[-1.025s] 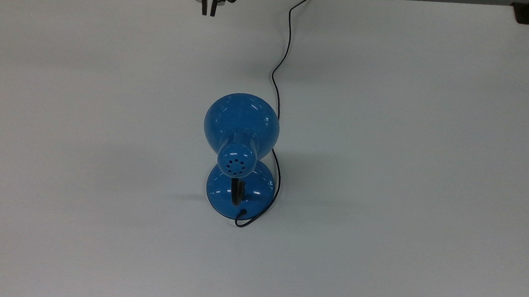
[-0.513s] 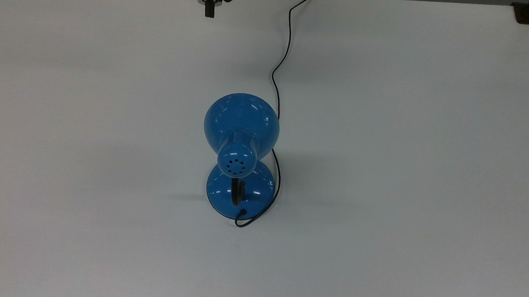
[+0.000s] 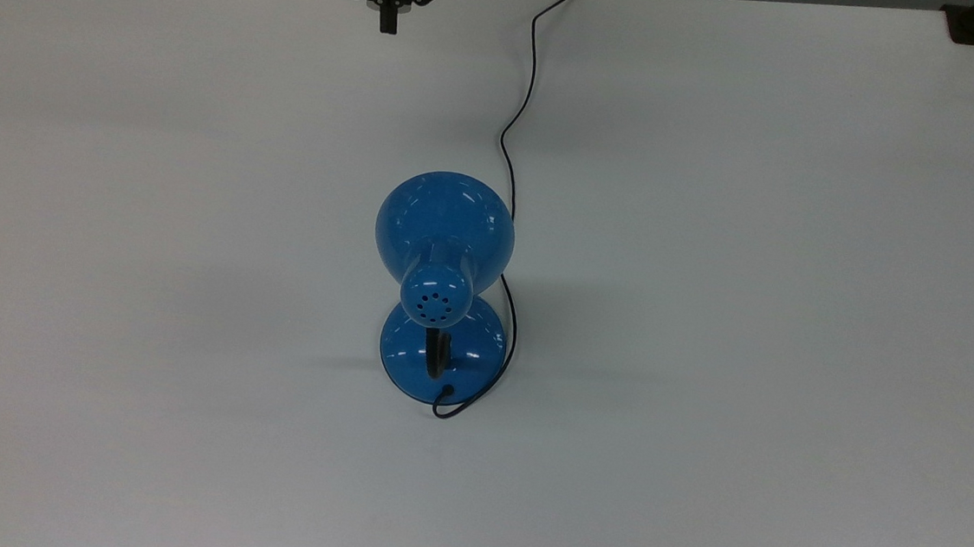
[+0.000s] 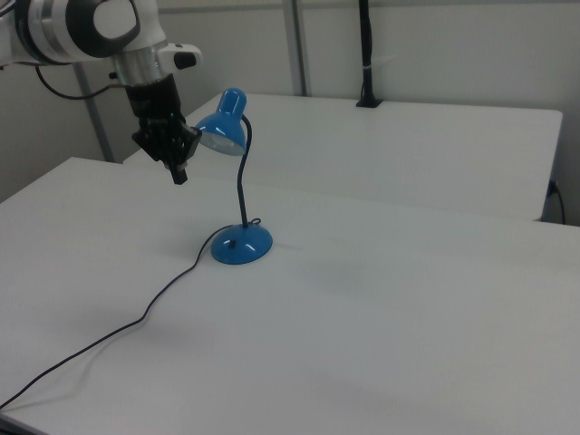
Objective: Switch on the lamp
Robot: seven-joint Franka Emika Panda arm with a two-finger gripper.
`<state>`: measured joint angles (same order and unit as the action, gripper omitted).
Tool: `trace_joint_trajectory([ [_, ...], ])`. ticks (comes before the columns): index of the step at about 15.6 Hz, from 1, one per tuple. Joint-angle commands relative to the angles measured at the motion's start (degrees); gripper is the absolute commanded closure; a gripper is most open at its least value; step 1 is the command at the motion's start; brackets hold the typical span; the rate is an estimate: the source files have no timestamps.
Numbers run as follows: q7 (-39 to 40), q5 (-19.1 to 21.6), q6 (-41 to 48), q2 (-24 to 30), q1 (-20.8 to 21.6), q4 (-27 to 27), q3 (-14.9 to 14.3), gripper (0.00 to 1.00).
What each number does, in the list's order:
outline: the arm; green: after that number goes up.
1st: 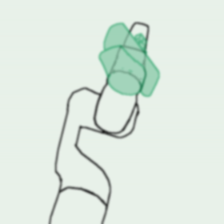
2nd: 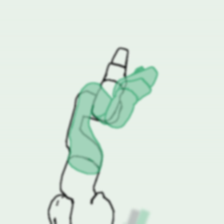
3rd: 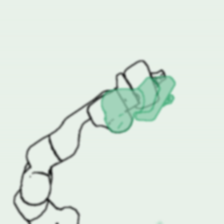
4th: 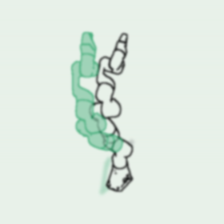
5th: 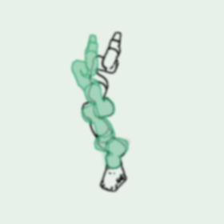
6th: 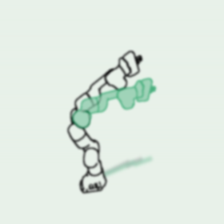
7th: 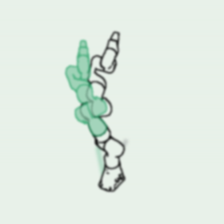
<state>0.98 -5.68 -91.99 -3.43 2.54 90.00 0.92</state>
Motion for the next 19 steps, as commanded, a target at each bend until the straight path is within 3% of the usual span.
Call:
trace_joint_trajectory([
  [1,0.61,0.58,-1.43,0.18,0.36,0.87,-0.04,1.0],
  [16,0.52,1.72,-8.02,-3.24,0.63,2.9,0.31,1.0],
  [19,0.34,1.72,-12.05,-3.6,1.24,5.53,0.31,1.0],
])
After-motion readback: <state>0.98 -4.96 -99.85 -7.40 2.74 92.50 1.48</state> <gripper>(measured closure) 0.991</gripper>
